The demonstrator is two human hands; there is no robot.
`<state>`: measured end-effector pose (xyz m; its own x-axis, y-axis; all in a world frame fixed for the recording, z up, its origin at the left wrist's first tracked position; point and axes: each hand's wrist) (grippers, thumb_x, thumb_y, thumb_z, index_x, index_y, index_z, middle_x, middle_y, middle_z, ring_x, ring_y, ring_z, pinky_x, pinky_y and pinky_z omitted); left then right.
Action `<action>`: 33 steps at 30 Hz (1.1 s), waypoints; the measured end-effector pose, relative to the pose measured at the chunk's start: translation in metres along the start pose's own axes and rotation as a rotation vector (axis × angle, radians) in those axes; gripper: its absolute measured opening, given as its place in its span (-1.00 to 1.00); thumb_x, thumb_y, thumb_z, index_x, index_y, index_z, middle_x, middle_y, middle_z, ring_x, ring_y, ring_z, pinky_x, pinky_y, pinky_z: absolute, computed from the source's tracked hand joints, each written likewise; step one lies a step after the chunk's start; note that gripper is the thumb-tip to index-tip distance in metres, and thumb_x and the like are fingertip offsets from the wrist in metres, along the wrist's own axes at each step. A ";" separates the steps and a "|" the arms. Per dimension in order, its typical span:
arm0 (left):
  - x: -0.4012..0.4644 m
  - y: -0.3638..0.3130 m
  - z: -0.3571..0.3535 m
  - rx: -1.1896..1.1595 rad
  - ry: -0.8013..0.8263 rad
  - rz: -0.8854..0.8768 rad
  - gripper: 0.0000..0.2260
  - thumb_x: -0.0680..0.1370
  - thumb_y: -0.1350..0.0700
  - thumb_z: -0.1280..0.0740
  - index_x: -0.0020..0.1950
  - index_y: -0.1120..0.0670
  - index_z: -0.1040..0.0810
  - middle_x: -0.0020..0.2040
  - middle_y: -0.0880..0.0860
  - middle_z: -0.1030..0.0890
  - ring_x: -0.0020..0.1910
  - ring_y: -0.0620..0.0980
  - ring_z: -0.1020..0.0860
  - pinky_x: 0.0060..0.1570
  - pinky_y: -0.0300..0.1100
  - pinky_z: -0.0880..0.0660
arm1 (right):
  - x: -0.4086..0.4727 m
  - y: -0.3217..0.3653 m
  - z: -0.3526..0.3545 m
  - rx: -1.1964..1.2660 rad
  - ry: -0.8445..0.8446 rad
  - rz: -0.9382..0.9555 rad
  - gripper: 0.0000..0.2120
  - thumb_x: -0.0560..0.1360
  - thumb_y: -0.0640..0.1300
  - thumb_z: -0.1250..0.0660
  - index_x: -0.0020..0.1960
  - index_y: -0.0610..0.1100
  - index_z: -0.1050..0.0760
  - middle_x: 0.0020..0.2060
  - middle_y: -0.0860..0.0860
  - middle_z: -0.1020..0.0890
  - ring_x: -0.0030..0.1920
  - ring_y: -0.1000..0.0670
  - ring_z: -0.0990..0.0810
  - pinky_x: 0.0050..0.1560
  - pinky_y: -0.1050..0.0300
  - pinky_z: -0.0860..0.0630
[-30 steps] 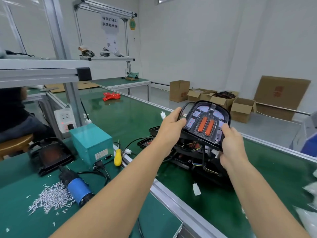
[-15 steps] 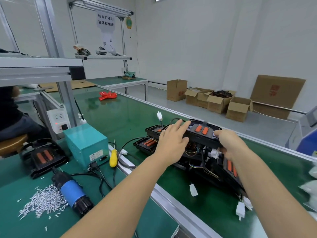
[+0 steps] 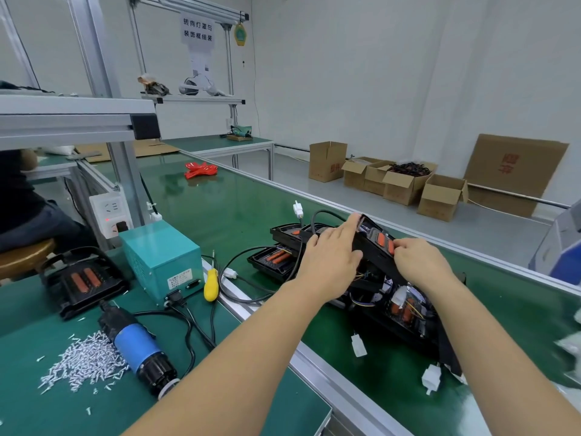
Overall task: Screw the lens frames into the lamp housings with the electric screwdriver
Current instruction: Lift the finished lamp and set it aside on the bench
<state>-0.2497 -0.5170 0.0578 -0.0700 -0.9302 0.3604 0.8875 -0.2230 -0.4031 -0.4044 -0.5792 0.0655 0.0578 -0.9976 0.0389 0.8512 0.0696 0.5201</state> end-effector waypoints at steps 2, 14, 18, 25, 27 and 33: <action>-0.003 0.000 0.000 -0.014 0.011 -0.006 -0.43 0.63 0.08 -0.13 0.57 -0.01 0.09 0.49 0.02 -0.26 0.45 0.03 -0.19 0.43 0.07 -0.09 | 0.001 0.002 0.004 -0.034 0.007 0.021 -0.73 0.60 -0.20 -0.03 -0.07 -0.09 -0.49 -0.12 -0.10 -0.52 0.02 -0.17 -0.51 0.04 -0.01 -0.46; -0.030 0.016 0.008 -0.032 -0.013 0.002 -0.45 0.62 0.10 -0.15 0.56 0.00 0.02 0.50 -0.01 -0.25 0.47 -0.03 -0.14 0.47 0.01 -0.03 | -0.010 0.017 -0.009 0.061 -0.007 0.223 -0.39 0.57 0.32 -0.04 0.50 0.02 -0.30 0.47 -0.05 -0.35 0.42 -0.12 -0.36 0.35 -0.05 -0.32; -0.052 0.034 0.017 -0.049 -0.044 0.043 -0.46 0.61 0.13 -0.17 0.55 0.01 -0.05 0.46 -0.01 -0.30 0.44 -0.03 -0.19 0.45 -0.03 -0.07 | -0.011 0.023 -0.008 0.008 -0.015 0.187 -0.34 0.55 0.36 -0.01 0.53 0.04 -0.22 0.50 -0.06 -0.31 0.44 -0.16 -0.32 0.40 -0.21 -0.26; -0.107 0.070 0.050 -0.116 -0.114 0.141 -0.52 0.60 0.19 -0.19 0.51 -0.04 -0.20 0.44 -0.11 -0.31 0.39 -0.12 -0.24 0.39 -0.09 -0.20 | -0.017 0.044 -0.011 -0.184 -0.112 0.113 -0.31 0.55 0.35 -0.02 0.55 -0.01 -0.13 0.50 -0.10 -0.28 0.46 -0.18 -0.27 0.44 -0.25 -0.16; -0.127 0.081 0.060 -0.114 -0.141 0.182 -0.54 0.60 0.19 -0.20 0.49 -0.04 -0.23 0.42 -0.12 -0.33 0.35 -0.10 -0.29 0.37 -0.13 -0.21 | -0.025 0.058 -0.015 -0.233 -0.172 0.145 -0.32 0.56 0.33 -0.04 0.55 -0.02 -0.12 0.51 -0.10 -0.25 0.49 -0.17 -0.22 0.45 -0.27 -0.05; -0.189 0.110 0.086 -0.094 -0.241 0.294 -0.56 0.59 0.21 -0.24 0.44 -0.07 -0.31 0.26 -0.35 -0.27 0.32 -0.30 -0.23 0.18 -0.64 0.02 | -0.075 0.114 -0.050 -0.252 -0.132 0.442 -0.39 0.57 0.25 -0.09 0.54 0.00 -0.15 0.52 -0.04 -0.23 0.51 -0.06 -0.18 0.48 -0.22 0.04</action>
<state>-0.0999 -0.3403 0.0175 0.3005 -0.8655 0.4007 0.8071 0.0069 -0.5903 -0.2852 -0.4971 0.0792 0.3874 -0.8630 0.3243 0.8606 0.4647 0.2086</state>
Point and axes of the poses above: each hand's wrist, its own x-axis towards the middle knuckle, its own z-axis out of the back of the hand, y = z × x
